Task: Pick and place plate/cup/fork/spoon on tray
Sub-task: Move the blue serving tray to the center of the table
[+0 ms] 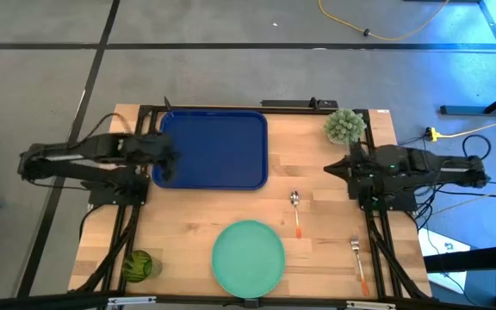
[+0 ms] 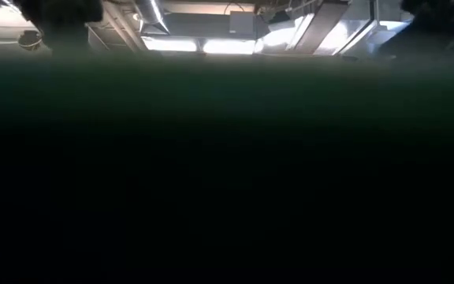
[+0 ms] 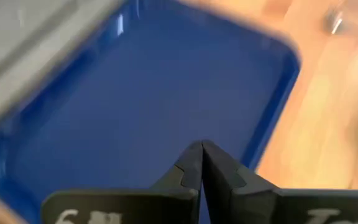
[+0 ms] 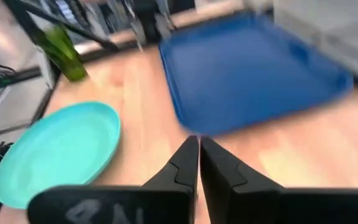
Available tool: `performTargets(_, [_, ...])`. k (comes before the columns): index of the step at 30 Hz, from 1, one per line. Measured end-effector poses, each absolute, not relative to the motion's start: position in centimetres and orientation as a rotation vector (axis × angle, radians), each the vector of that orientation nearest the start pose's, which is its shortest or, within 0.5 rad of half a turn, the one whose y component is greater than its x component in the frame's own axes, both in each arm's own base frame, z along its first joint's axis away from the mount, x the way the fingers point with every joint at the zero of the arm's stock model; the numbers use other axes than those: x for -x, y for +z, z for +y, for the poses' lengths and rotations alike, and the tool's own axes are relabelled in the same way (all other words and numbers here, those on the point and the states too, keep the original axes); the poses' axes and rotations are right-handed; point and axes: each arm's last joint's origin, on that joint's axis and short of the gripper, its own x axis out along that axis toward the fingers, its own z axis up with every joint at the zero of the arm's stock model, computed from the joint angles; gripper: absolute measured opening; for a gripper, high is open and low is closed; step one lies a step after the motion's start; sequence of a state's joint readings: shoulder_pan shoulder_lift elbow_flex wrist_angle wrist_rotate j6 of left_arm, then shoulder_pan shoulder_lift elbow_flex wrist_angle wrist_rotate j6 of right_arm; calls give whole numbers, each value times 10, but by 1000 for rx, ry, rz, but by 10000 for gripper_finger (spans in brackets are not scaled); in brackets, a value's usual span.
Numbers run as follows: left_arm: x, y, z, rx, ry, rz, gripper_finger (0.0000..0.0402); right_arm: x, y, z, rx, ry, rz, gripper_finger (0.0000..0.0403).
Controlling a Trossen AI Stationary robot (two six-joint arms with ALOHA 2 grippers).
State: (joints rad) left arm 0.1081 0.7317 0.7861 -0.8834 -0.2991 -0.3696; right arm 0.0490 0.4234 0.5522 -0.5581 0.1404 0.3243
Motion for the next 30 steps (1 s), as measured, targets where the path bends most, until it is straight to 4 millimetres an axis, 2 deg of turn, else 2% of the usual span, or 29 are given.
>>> performTargets(4, [-143,277,23,443,600,920,0,-129,273,2,-407,-236,594,20])
performTargets(7, [-151,269,22,565,639,990,0,-152,282,3,-483,-286,653,20])
performTargets(11, [-158,263,21,583,578,1057,0,-181,296,3,-522,-304,660,20])
performTargets(16, [-160,263,20,586,552,1059,0,-209,308,4,-433,-244,586,20])
performTargets(21, [-160,263,20,616,572,1051,0,-235,320,-11,-479,-293,573,20])
performTargets(26, [-159,263,21,655,599,1041,0,-267,329,-31,-492,-308,682,20])
performTargets(30, [-159,263,26,715,654,1020,0,-285,332,-46,-432,-353,810,20])
